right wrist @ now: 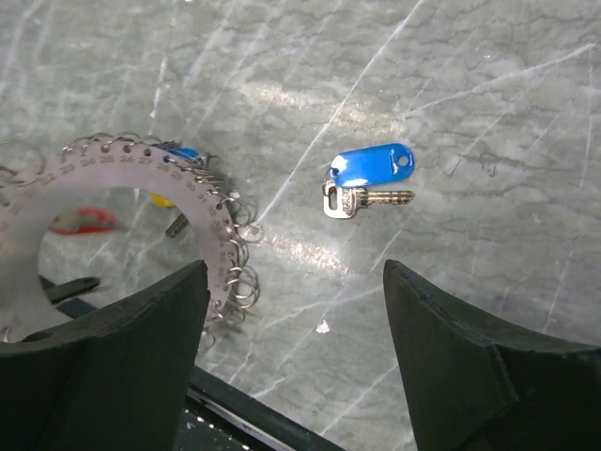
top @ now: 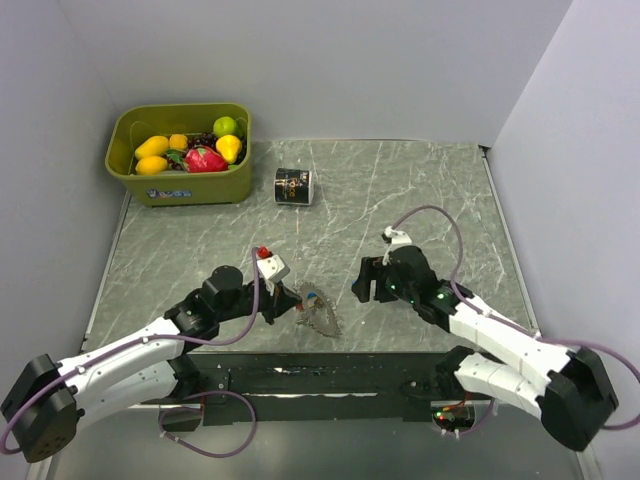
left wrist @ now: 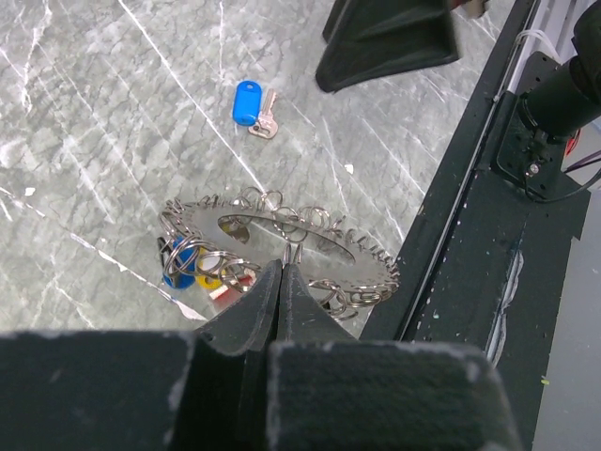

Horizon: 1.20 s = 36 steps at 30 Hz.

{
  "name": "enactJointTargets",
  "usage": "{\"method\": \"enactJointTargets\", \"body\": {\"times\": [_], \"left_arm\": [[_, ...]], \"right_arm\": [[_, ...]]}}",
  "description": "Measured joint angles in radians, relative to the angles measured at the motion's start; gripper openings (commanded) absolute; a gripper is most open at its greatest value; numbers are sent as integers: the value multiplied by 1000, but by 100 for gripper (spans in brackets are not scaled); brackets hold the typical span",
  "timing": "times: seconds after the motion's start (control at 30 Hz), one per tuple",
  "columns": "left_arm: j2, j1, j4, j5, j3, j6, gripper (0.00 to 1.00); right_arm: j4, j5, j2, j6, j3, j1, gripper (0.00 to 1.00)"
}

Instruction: Put the keys on the keyring

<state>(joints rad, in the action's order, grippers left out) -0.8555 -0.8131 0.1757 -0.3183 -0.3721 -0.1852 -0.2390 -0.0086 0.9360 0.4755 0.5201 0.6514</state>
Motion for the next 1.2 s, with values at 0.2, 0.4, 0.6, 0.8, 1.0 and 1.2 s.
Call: {"method": "enactJointTargets", "body": {"times": [0.2, 0.4, 0.6, 0.8, 1.0, 1.2], "left_arm": [[-26, 0, 5, -14, 0, 3, 1], [-26, 0, 19, -18, 6, 6, 1], [-42, 0, 30, -24, 8, 4, 1], [-50, 0, 27, -24, 8, 5, 1], [-46, 0, 27, -25, 10, 4, 1], [-34, 0, 29, -25, 31, 3, 1]], "right_arm": [[-9, 69, 209, -1, 90, 53, 75], [-8, 107, 370, 2, 166, 72, 61], [-8, 132, 452, 6, 207, 73, 50], [-6, 143, 502, 8, 231, 73, 43], [5, 140, 536, 19, 231, 73, 37], [7, 136, 575, 28, 233, 73, 32]]}}
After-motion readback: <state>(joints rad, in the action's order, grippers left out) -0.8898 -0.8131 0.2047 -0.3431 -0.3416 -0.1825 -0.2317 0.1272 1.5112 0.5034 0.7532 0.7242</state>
